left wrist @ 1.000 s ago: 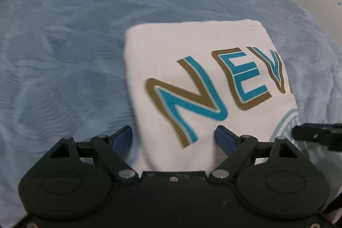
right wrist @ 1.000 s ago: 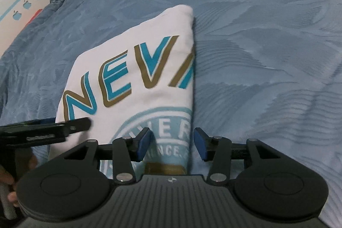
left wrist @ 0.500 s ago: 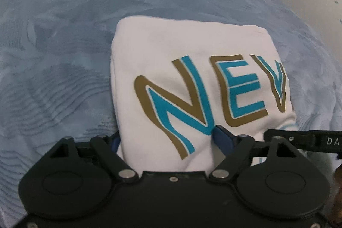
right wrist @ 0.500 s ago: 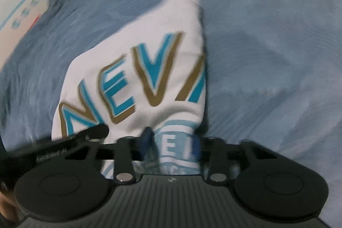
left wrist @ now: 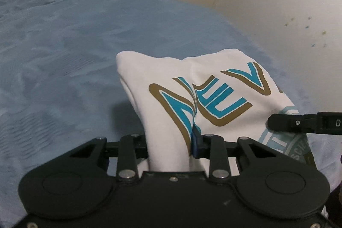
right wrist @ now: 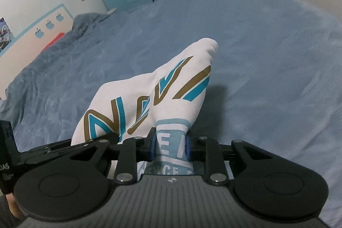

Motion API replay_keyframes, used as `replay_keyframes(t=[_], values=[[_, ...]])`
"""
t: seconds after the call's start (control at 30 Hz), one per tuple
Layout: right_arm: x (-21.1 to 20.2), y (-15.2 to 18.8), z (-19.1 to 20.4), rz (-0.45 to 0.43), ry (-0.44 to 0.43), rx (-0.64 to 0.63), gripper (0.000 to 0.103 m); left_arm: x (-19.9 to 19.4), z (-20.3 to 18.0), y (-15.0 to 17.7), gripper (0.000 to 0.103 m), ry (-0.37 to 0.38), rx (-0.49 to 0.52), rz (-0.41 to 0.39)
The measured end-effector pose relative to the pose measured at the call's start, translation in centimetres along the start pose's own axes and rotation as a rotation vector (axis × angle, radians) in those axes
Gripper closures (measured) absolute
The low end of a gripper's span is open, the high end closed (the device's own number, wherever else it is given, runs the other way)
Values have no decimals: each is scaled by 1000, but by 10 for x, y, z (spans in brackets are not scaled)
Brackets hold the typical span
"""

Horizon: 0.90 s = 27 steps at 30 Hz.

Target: Fold small clothes

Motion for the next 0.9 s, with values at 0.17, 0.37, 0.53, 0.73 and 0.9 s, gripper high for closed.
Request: replay_keyframes(t=[0.17, 0.37, 0.53, 0.73, 0.9], values=[[-29, -7, -41, -55, 71, -20, 74, 15, -52, -14, 71, 100, 13, 8], [-9, 40, -98, 64, 331, 4, 71, 88, -56, 19, 55, 11, 25, 161], [-18, 56, -92, -22, 463, -36, 73, 66, -54, 22, 57, -88, 26, 78], [-3, 41, -64, -322, 539, 66, 63, 36, -102, 16, 46, -54, 190, -243], [53, 40, -86, -355, 538, 163, 76, 85, -117, 25, 44, -41, 221, -274]])
Point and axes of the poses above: each gripper's, at about its wrist camera, not at the fingertips, and x roughly the way its jaws point, z to its left, y to its underside, the point moved 1 cm from there along x, roughly the way its jaws point, and after that the axes turned 7 degrees about -x, right-handed, at the moved point
